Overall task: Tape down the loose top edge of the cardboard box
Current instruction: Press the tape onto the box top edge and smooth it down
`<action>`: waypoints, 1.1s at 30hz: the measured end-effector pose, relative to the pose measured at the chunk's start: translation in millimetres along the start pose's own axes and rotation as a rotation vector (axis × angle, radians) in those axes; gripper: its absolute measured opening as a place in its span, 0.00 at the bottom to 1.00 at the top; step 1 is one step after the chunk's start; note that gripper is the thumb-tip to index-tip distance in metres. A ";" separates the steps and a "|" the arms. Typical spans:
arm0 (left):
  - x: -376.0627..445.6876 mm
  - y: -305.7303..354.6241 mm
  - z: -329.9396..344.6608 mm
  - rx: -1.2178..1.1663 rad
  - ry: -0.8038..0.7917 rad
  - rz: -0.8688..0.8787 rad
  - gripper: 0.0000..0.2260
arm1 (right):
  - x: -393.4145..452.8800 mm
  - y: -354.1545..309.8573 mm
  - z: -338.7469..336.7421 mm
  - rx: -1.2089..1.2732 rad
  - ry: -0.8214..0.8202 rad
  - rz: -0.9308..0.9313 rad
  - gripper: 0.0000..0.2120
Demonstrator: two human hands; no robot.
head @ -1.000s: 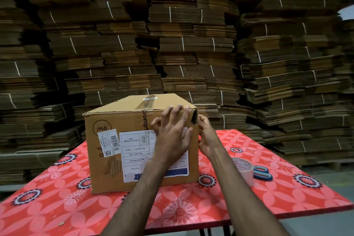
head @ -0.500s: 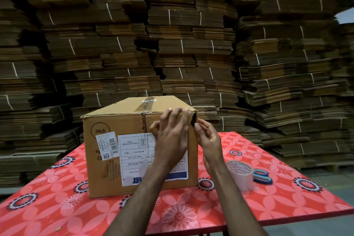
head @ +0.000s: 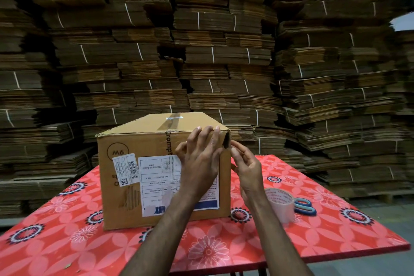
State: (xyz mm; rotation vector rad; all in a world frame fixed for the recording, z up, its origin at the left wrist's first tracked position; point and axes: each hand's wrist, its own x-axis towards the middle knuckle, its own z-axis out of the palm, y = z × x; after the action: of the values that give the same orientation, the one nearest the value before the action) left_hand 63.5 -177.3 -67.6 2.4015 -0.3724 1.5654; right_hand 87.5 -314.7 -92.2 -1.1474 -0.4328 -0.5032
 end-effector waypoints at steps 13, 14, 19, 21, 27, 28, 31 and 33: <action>-1.4 0.9 -5.7 0.100 -0.048 0.044 0.23 | 2.8 -2.1 11.2 -0.662 -0.145 -0.377 0.23; -1.0 -0.4 -5.9 0.086 -0.055 0.045 0.24 | 0.4 -3.0 11.5 -0.634 -0.145 -0.348 0.23; 1.2 -5.6 -7.9 0.018 -0.071 0.036 0.24 | -0.4 -11.4 13.7 -0.492 -0.076 -0.256 0.22; 3.1 -3.5 -10.5 0.003 -0.070 0.039 0.23 | 2.1 -17.2 14.9 -0.537 -0.088 -0.284 0.22; -1.5 -3.2 -13.1 0.123 -0.102 0.089 0.24 | 6.3 -8.1 10.7 -0.729 -0.114 -0.411 0.23; -2.4 -5.1 -12.4 0.124 -0.105 0.090 0.24 | 4.4 -6.3 9.9 -0.708 -0.111 -0.385 0.23; -5.6 -7.7 -10.1 0.127 -0.096 0.098 0.25 | -4.3 -2.4 8.8 -0.676 -0.118 -0.286 0.23; -11.1 -7.6 -7.6 0.149 -0.070 0.119 0.26 | -10.9 3.3 5.2 -0.715 -0.117 -0.261 0.23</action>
State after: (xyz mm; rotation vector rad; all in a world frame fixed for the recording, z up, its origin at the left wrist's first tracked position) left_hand 55.3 -166.8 -75.4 2.5966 -0.4335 1.6144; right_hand 80.2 -307.1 -99.0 -1.8262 -0.5250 -0.8608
